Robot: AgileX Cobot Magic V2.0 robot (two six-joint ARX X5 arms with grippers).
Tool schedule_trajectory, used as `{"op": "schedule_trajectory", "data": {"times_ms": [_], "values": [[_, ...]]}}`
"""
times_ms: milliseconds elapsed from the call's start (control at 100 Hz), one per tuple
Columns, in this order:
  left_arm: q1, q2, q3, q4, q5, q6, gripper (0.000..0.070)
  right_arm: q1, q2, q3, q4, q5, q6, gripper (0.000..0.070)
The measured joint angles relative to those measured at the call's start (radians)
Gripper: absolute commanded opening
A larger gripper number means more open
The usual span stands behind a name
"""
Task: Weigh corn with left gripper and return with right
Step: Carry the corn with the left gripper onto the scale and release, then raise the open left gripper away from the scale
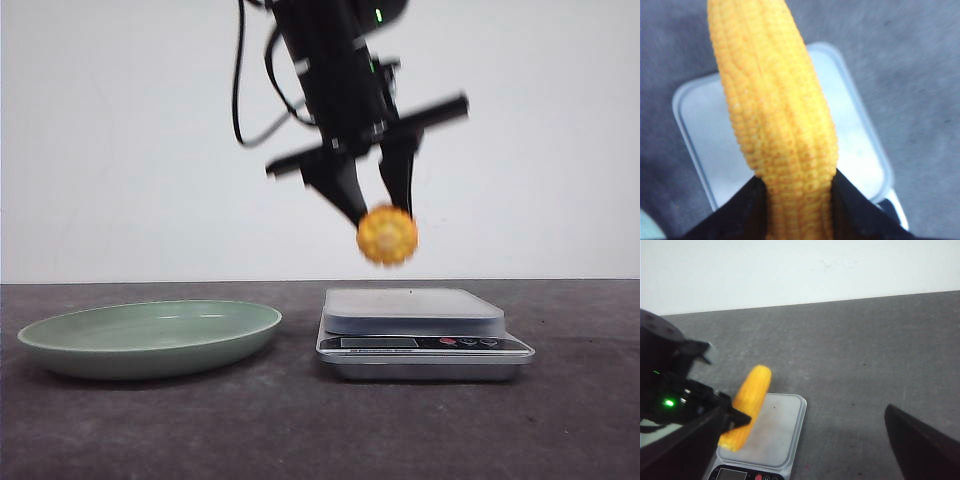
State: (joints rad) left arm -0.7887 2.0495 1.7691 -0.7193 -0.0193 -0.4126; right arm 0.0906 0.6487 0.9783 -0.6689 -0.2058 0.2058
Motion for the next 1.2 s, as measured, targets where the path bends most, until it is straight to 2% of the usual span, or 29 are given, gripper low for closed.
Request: {"op": "schedule_trajectory", "data": {"times_ms": [190,220,290,330,490,630,690,840,930,1100,1200], "values": [[-0.005,0.037,0.000,-0.021,0.015,-0.014,0.0016,0.000,0.000,0.000,-0.002,0.000,0.000,0.0656],[-0.007,0.038,0.000,-0.021,0.015,-0.017,0.0059,0.000,0.000,0.000,-0.003,0.000,0.000,0.0656],[-0.011,0.038,0.002,-0.020,0.017,-0.019,0.0248,0.000,0.000,0.000,-0.005,0.000,0.000,0.0656],[-0.013,0.038,0.003,-0.021,0.019,-0.021,0.0321,0.000,0.000,0.000,-0.004,0.000,0.000,0.0656],[-0.015,0.038,0.005,-0.027,0.022,-0.021,0.0332,0.000,0.000,0.000,-0.005,0.000,0.000,0.0656],[-0.025,0.038,0.007,-0.007,0.027,-0.019,0.0518,0.000,0.000,0.000,-0.008,0.000,0.000,0.0656],[-0.029,0.038,0.016,-0.014,0.029,-0.013,0.0564,0.000,0.000,0.000,-0.011,0.000,0.000,0.0656],[-0.030,0.019,0.067,-0.031,0.021,0.010,0.0566,0.000,0.000,0.000,-0.012,0.000,0.000,0.0656],[-0.028,-0.011,0.128,-0.083,-0.014,0.033,0.0566,0.000,0.000,0.000,-0.012,0.000,0.000,0.0656],[0.001,-0.086,0.325,-0.264,-0.177,0.122,0.0566,0.000,0.000,0.000,-0.012,0.000,0.000,0.0656],[0.031,-0.178,0.436,-0.319,-0.250,0.173,0.0556,0.007,0.000,0.000,-0.012,0.000,0.000,0.0656]]}}
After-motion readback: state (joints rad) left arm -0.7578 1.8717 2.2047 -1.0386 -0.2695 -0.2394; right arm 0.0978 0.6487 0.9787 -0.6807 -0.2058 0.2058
